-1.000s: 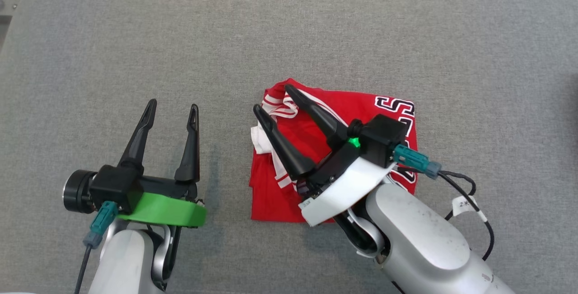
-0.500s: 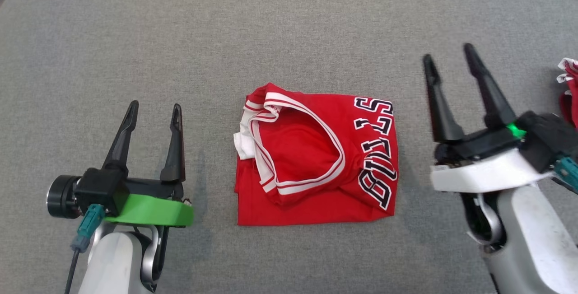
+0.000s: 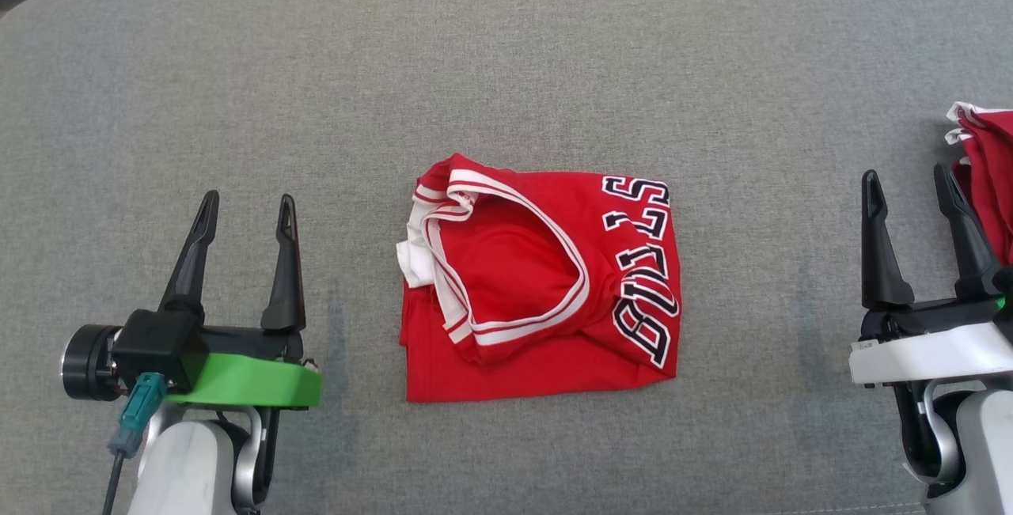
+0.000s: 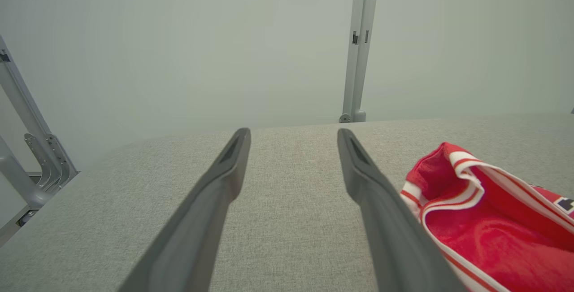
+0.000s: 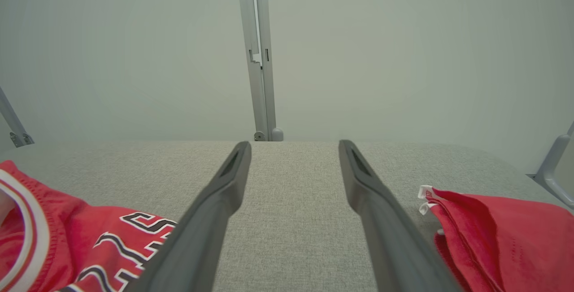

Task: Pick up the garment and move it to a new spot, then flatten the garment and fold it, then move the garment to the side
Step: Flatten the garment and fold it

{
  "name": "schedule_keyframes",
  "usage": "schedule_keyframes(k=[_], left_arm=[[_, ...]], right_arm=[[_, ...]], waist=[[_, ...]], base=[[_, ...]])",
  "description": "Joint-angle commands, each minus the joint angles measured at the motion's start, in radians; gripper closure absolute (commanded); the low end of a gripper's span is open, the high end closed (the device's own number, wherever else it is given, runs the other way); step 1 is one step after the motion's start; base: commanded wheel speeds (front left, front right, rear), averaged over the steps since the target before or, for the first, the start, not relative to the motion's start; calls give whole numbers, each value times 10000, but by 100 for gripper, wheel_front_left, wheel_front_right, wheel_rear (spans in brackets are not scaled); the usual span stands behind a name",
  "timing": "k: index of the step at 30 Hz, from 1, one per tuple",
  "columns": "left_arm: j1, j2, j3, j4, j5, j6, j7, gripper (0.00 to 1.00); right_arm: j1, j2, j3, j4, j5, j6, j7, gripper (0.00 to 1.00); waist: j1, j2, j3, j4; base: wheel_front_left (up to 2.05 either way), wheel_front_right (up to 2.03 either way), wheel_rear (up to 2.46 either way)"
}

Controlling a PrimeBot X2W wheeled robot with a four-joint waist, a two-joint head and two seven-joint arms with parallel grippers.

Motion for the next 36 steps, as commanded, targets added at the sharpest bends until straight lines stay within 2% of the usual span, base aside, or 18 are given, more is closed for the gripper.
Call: schedule_keyframes(k=[1, 5, 6, 7, 8, 20, 24, 30, 36], left_arm=[[70, 60, -4, -24, 74, 76, -68, 0], [65, 57, -57, -26, 58, 65, -68, 0], [50, 54, -71, -28, 54, 65, -68, 0], [33, 47, -87, -34, 42, 62, -68, 0], [14, 36, -100, -37, 28, 57, -68, 0], [-216, -140, -293, -11, -56, -18, -68, 0], [-317, -240, -403, 43, -79, -62, -66, 0], [-481, -361, -482, 119, -136, -130, -57, 0], [-450, -450, -473, 103, -150, -151, -57, 0]], right_arm=[[104, 13, -33, 29, 14, -2, -18, 0], [106, 39, 71, 96, 35, -2, -18, 0], [86, 30, 163, 125, 64, -2, -5, 5], [64, -12, 252, 175, 69, -2, 60, 65], [39, -51, 368, 215, 66, -2, 89, 100], [-485, -22, 3266, 848, 477, -4, 309, 100], [-899, -65, 4162, 1694, 671, -4, 408, 100], [-1391, -233, 4928, 3133, 895, -4, 355, 100], [-2006, -77, 5822, 4075, 1159, -4, 237, 100]], waist=[[0, -1, -25, 6], [0, -1, -59, 60], [0, -1, -63, 84], [0, -1, -64, 110], [0, -1, -59, 142], [0, -1, 144, 563], [0, -1, 220, 766], [0, -1, 280, 1142], [0, -1, 348, 1318]], base=[[0, 0, 0], [0, 0, 0], [0, 0, 0], [0, 0, 0], [0, 0, 0], [0, 0, 0], [0, 0, 0], [0, 0, 0], [0, 0, 0]])
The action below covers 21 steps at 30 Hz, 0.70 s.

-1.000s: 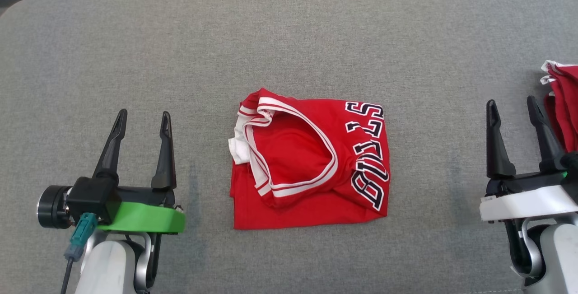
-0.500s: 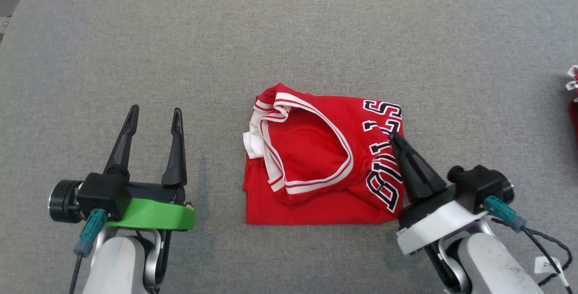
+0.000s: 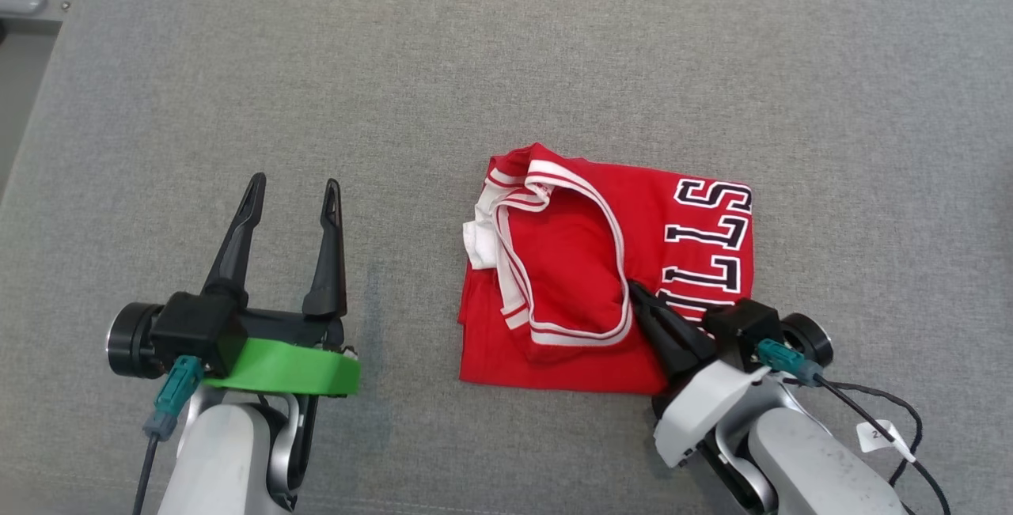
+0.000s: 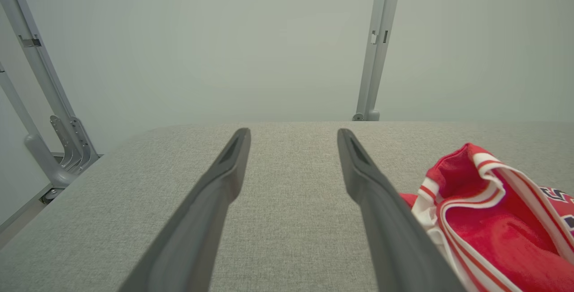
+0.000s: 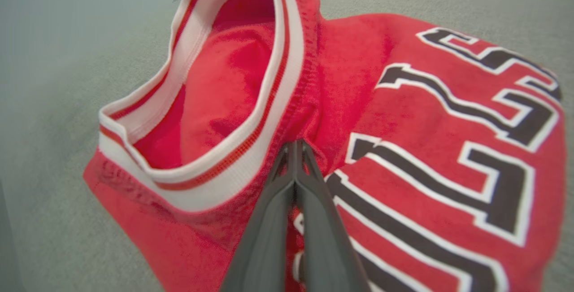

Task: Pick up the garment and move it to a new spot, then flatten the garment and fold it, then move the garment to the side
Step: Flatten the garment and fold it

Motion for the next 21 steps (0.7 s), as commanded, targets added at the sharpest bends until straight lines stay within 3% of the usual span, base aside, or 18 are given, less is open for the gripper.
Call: schedule_keyframes(k=[1, 15, 21], left_arm=[[-61, -22, 33, -12, -40, -25, -44, 0], [-90, -158, 62, 41, 43, -102, -44, 0], [32, -170, 148, 105, 114, -104, -44, 0]], right_arm=[[-245, 63, 268, 127, 128, -6, -83, 100], [-1624, 803, 1801, 851, 999, -4, -311, 100], [-1657, 721, 1391, 219, 983, -4, -319, 100]], waist=[[0, 0, 47, 51], [0, 0, 169, 267], [0, 0, 117, 115]], base=[[0, 0, 0], [0, 0, 0], [0, 0, 0]])
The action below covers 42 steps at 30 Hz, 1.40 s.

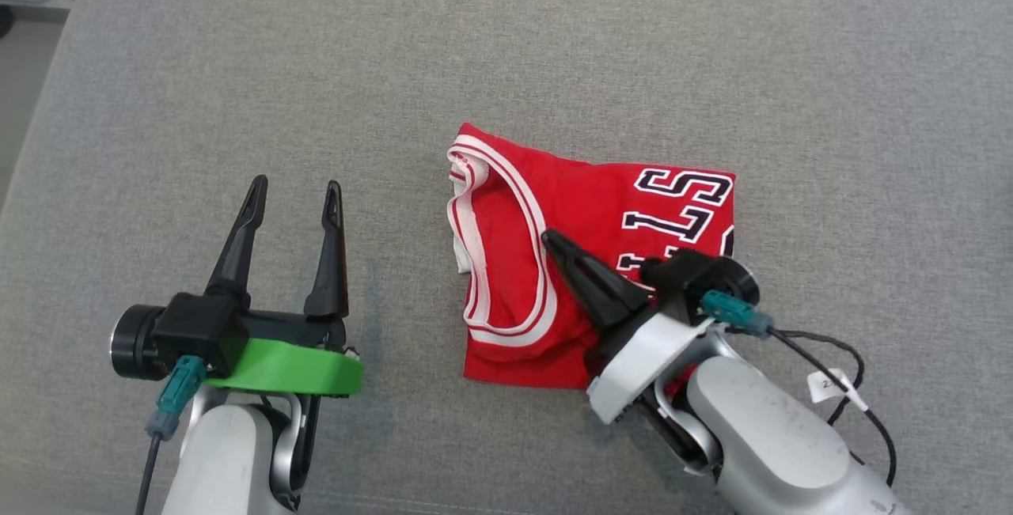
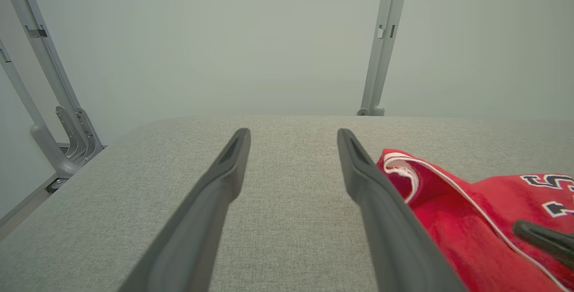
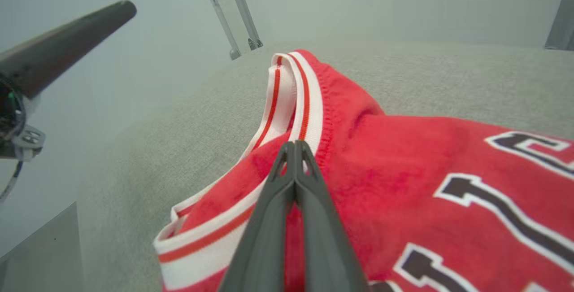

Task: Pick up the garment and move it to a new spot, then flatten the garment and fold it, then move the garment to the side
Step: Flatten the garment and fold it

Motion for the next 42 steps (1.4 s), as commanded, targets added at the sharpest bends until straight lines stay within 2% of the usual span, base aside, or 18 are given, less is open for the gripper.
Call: schedule_keyframes(k=[1, 5, 6, 13, 14, 15, 16, 19, 23, 35, 42], left_arm=[[37, -2, 45, 36, 83, -22, -44, 0], [139, 63, 150, 63, 148, -15, -44, 0], [139, 63, 150, 63, 148, -15, -44, 0], [263, 239, 319, 25, 210, 25, -44, 0], [286, 266, 345, 17, 207, 30, -44, 0], [309, 306, 370, 3, 230, 40, -44, 0], [344, 332, 389, -10, 243, 64, -44, 0], [428, 398, 443, -53, 283, 125, -44, 0], [555, 482, 506, -123, 279, 206, -44, 0], [1464, 735, 430, -570, 164, 298, 202, 0], [2051, 923, 336, -815, 108, 211, 459, 0]], right_arm=[[176, -162, -308, -330, -78, -4, -41, 100], [810, -449, -1510, -1397, -494, -4, -44, 100], [810, -449, -1510, -1397, -494, -4, -44, 100], [2254, -611, -4342, -3052, -1181, -4, -44, 100], [2430, -591, -4734, -3220, -1251, -4, -44, 82], [2597, -565, -5079, -3345, -1317, -4, -44, 51], [2714, -536, -5363, -3479, -1390, -4, -45, 0], [3014, -479, -6081, -3795, -1591, -2, 7, 0], [3318, -386, -6540, -4149, -1721, -2, 147, 0], [4386, -352, -6731, -4592, -1843, -4, 659, 0], [5059, -306, -6778, -4705, -1896, -4, 948, 0]], waist=[[-1, 0, -65, -104], [-1, 0, -210, -353], [-1, 0, -210, -353], [-1, 0, -410, -828], [-1, 0, -441, -886], [-1, 0, -469, -944], [-1, 0, -495, -1000], [-1, 0, -560, -1109], [-1, 0, -715, -1194], [-1, 0, -1754, -1251], [-1, 0, -2374, -1319]], base=[[0, 0, 0], [0, 0, 0], [0, 0, 0], [0, 0, 0], [0, 0, 0], [0, 0, 0], [0, 0, 0], [0, 0, 0], [0, 0, 0], [0, 0, 0], [0, 0, 0]])
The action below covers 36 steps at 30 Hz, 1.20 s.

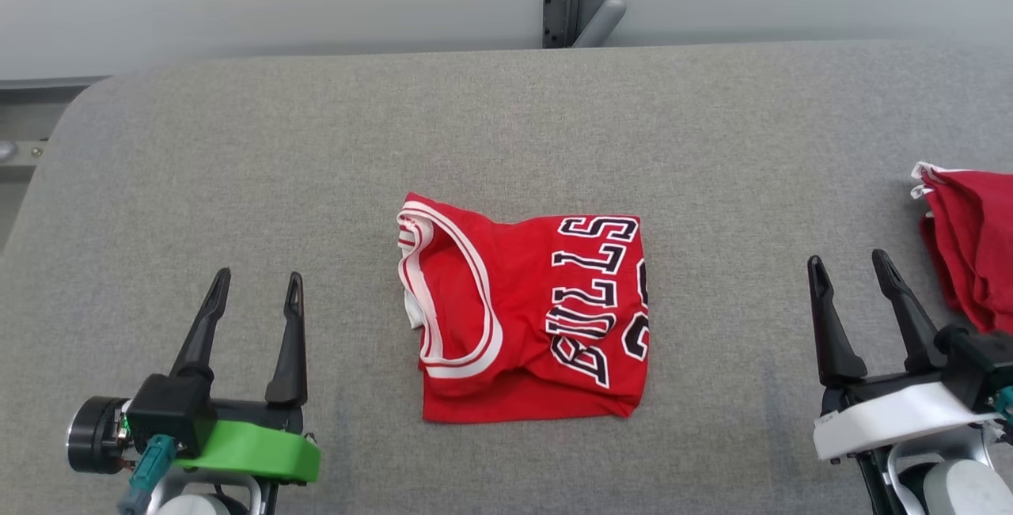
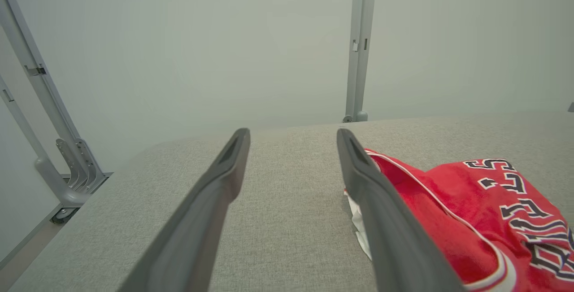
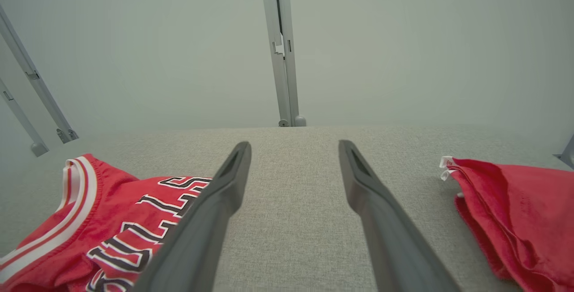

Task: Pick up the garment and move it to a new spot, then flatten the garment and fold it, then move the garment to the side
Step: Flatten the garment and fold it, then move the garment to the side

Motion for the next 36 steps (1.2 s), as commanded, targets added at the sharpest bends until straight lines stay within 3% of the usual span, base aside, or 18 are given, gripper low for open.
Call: schedule_keyframes(k=[1, 15, 36], left_arm=[[278, 137, -34, -84, -20, -23, 103, 0], [1015, 396, -100, -495, -148, 28, 567, 0], [569, 441, -286, -566, -217, 210, 552, 0]], right_arm=[[293, 2, -57, -50, -19, -6, 78, 0], [1019, 108, -158, -311, -112, -6, 478, 0], [544, 64, -155, -13, 37, -6, 585, 0]], waist=[[0, 0, -383, -64], [0, 0, -1020, -199], [0, 0, -718, 15]], base=[[0, 0, 0], [0, 0, 0], [0, 0, 0]])
